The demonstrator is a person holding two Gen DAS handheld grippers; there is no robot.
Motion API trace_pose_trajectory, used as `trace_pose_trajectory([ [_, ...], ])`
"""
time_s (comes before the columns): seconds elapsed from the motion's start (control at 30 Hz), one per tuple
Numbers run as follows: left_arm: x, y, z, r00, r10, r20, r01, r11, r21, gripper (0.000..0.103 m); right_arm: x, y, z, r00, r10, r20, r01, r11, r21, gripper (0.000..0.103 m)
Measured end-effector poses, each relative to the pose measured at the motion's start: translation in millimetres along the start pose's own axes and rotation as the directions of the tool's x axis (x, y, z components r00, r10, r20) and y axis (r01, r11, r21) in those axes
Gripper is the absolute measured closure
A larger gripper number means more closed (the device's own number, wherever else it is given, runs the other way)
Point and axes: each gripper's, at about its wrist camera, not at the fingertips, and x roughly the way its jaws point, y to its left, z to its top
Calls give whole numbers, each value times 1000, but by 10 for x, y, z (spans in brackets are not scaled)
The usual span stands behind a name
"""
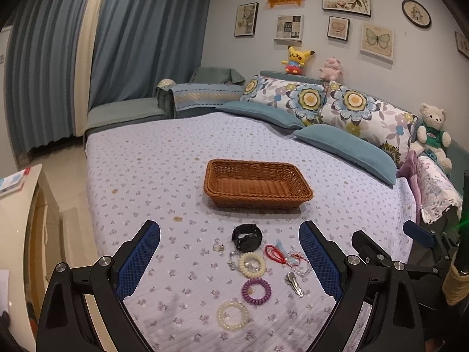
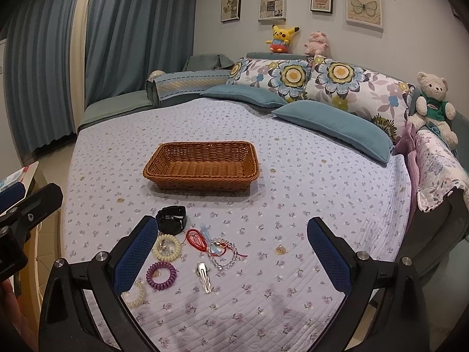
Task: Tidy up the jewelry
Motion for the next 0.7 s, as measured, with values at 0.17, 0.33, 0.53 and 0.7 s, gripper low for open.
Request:
trace_pose_trajectory([
  [0.17, 14, 29, 0, 1000, -1, -6, 1, 1000, -14, 7, 26, 8, 0, 1000, 4, -5, -4, 1000, 1, 1],
  [0.33, 4, 22, 2, 1000, -8, -7, 8, 1000, -18, 7, 18, 14, 5, 1000, 1, -3, -1, 1000, 0, 1],
  [0.53, -71, -27, -10, 1000, -13, 7, 13, 1000, -6, 7, -40, 9, 3, 1000, 1, 8, -1, 1000, 3, 1],
  [0.7, -98, -44, -9, 1000, -11, 18, 11, 1000, -1, 7, -86, 7, 7, 1000, 1, 14, -1, 1000, 5, 1],
])
